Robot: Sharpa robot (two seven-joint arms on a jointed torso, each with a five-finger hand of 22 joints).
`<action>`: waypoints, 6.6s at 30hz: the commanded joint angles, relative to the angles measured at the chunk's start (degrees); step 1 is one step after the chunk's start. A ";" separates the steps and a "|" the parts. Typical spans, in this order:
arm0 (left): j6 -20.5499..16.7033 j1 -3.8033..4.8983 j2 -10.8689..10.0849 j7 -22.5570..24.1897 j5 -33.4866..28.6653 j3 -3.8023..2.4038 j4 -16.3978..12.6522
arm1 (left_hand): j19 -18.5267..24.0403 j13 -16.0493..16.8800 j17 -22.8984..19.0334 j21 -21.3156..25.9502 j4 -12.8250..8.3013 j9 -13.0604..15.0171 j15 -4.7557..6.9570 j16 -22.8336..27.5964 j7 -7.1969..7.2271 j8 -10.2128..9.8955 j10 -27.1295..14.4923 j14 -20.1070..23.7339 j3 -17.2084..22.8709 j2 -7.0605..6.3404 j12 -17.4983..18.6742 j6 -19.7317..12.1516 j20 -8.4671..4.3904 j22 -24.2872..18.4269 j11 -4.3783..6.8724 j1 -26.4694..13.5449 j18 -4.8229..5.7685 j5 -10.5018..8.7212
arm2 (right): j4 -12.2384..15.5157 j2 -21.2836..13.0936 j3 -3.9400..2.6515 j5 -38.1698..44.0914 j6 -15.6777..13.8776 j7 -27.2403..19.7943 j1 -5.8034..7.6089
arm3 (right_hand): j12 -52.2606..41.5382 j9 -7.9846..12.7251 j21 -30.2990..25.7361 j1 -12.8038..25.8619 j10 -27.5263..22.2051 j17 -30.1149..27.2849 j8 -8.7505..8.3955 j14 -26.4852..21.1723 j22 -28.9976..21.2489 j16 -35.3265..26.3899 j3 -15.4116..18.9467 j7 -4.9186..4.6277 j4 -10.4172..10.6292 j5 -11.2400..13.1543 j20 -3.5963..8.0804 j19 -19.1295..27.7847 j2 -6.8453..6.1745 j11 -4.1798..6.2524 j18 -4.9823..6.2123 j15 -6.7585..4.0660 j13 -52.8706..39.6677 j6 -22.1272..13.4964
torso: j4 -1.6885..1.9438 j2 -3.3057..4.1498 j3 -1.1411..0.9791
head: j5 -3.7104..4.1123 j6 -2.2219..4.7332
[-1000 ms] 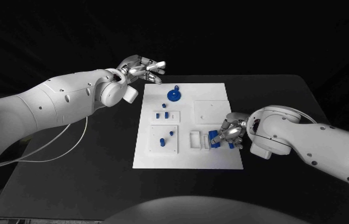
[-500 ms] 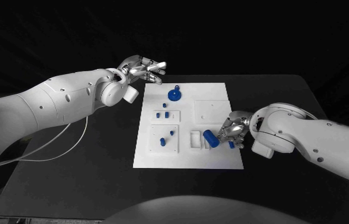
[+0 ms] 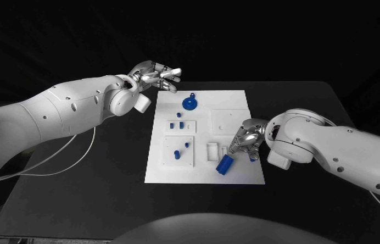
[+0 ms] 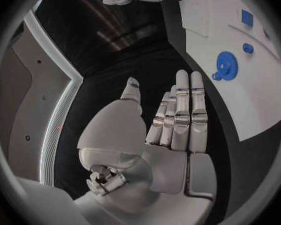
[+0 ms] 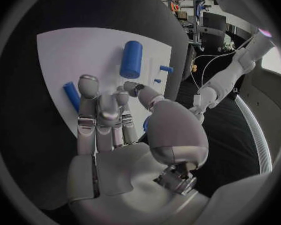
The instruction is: Assemble the parts on the task board
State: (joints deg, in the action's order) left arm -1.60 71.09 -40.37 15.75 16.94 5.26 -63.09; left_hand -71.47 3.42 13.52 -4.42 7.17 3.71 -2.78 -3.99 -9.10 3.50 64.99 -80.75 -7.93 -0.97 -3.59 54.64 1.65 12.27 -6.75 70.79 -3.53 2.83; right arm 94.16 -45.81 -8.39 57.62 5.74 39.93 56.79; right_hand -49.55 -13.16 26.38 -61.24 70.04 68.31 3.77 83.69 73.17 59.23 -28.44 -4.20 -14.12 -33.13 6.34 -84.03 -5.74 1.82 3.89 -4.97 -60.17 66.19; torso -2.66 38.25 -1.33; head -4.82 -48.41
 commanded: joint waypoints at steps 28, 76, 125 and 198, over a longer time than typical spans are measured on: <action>0.60 -0.02 -0.40 0.11 0.70 -0.01 -0.41 | -0.18 0.05 0.15 -0.09 -0.53 0.08 -0.15 0.08 0.04 0.20 -0.47 0.47 -0.31 0.63 -0.01 -0.33 0.10 -0.32 0.12 -0.06 0.42 -0.12 | 6.95 -6.24 1.14 23.66 1.11 -25.00 -1.01 | -6.78 1.01 0.68 -13.83 1.92 -0.06 -0.10 0.08 -1.17 -0.20 14.93 0.29 9.53 29.82 -0.81 -2.19 -3.16 -0.59 0.33 0.69 -4.08 -2.51 | -0.14 -0.06 0.01 | -0.13 -0.48; 0.66 -0.02 -1.07 -0.10 1.28 0.15 -0.52 | -0.21 0.05 0.20 -0.13 -0.67 0.08 -0.13 0.08 0.08 0.20 -0.37 0.44 -0.43 0.72 -0.02 -0.20 0.08 -0.50 0.15 0.07 0.44 -0.12 | 10.58 -8.91 3.71 48.75 -8.66 -28.91 -8.37 | -11.12 3.47 -2.00 -13.69 1.72 0.46 -0.15 -0.30 0.81 -0.02 22.69 0.14 8.41 25.62 -0.76 -2.28 -5.76 -0.43 0.19 0.68 -6.19 -5.99 | 0.03 0.02 -0.07 | -0.06 -1.17; 1.00 -0.03 -0.96 -0.73 1.51 0.32 -0.30 | -0.21 0.05 0.21 -0.17 -0.95 0.08 -0.15 0.09 0.09 0.19 -0.39 0.52 -0.81 1.42 -0.02 -0.16 0.09 -0.79 0.15 0.18 0.44 -0.12 | 9.70 -8.67 2.48 46.40 -15.18 -37.02 -7.46 | -12.04 5.76 -0.19 -11.21 2.85 0.87 -0.14 0.01 3.37 -0.11 -5.29 1.10 1.53 30.23 -0.51 -2.29 -3.26 -0.34 0.14 0.48 -7.02 6.91 | 0.07 0.01 -0.07 | -0.65 -1.38; 1.55 -0.03 -0.26 -1.29 1.53 0.37 0.08 | -0.21 0.05 0.08 -0.20 -1.40 0.08 -0.14 0.09 0.11 0.19 -0.39 0.53 -1.68 2.43 -0.01 -0.13 0.07 -0.95 0.16 0.33 0.48 -0.13 | -0.02 2.94 9.29 53.58 -8.66 -40.74 1.34 | -8.50 9.44 -0.40 -18.06 -14.94 -6.41 -0.16 -13.20 3.04 -4.41 -11.60 2.10 -2.30 30.37 -0.70 10.40 -2.93 -0.74 2.40 0.81 9.12 -1.25 | 0.25 0.12 -0.05 | -2.30 -1.49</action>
State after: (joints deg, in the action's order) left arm -0.91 71.09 -40.76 14.24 18.45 5.67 -62.92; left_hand -71.47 3.42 13.64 -4.42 5.74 3.70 -2.97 -3.99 -9.10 3.50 64.99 -80.55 -9.36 0.92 -3.59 54.65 1.64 11.38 -6.75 71.16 -3.53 2.83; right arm 94.18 -42.97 0.85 110.36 -2.74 -0.31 58.19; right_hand -58.12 -3.67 25.73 -79.06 55.28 61.95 3.35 70.80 74.91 55.13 -39.83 -1.91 -16.43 -2.89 5.62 -74.10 -8.21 1.02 5.73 -4.19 -51.16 65.19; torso -2.44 38.36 -1.38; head -7.04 -49.92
